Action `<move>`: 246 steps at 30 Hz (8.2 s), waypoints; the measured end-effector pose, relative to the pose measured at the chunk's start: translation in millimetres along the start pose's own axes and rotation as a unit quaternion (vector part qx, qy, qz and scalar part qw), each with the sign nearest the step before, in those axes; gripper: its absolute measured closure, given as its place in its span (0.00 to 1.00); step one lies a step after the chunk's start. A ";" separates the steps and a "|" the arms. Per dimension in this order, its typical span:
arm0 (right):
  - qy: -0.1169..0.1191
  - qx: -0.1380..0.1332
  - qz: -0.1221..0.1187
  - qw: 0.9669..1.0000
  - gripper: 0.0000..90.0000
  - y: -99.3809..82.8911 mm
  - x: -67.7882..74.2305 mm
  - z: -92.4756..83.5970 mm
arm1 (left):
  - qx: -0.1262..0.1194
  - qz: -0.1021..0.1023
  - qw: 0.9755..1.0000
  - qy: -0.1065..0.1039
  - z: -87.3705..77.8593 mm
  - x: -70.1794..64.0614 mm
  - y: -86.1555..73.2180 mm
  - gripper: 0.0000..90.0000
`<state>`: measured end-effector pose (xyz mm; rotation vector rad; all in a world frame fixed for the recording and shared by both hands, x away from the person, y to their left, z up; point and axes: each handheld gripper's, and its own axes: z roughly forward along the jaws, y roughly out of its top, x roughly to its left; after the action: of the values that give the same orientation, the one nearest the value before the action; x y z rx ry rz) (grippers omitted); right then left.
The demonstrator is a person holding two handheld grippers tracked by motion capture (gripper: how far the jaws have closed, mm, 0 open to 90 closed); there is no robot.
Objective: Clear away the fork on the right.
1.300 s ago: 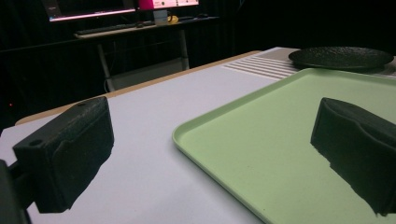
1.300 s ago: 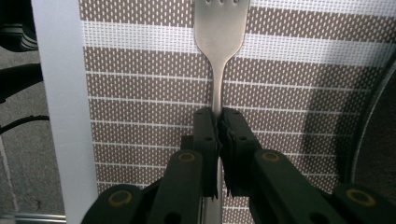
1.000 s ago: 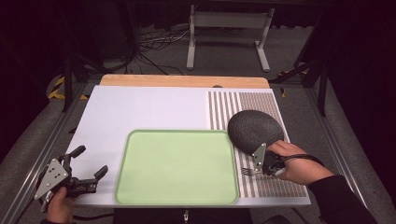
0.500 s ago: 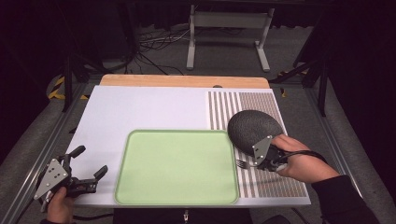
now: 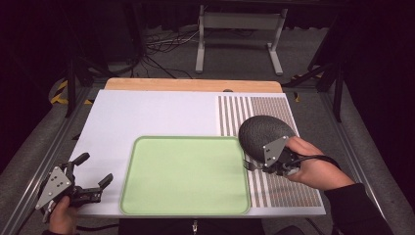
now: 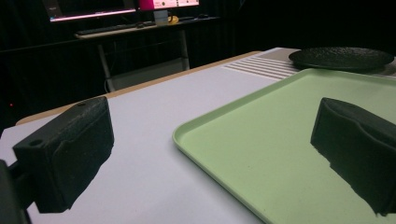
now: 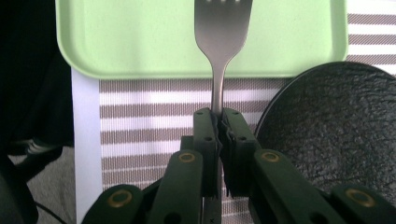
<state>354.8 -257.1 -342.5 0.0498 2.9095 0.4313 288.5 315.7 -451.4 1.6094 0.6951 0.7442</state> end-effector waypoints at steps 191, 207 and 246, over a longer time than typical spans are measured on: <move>-0.043 -0.053 0.277 0.959 1.00 72.9 -23.0 117.6 | -0.004 0.003 1.000 -0.008 -0.1 -0.1 0.7 0.00; -0.056 -0.045 0.301 0.951 1.00 57.8 -29.1 113.0 | -0.003 0.003 1.000 -0.008 0.3 -0.2 0.6 0.00; -0.084 -0.135 0.305 0.939 0.57 54.0 -26.5 73.2 | -0.001 0.001 1.000 -0.008 1.0 0.2 0.3 0.00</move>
<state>395.7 -186.4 -390.3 0.9114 2.5815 0.8667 289.4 315.3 -451.2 1.6118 0.6814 0.7331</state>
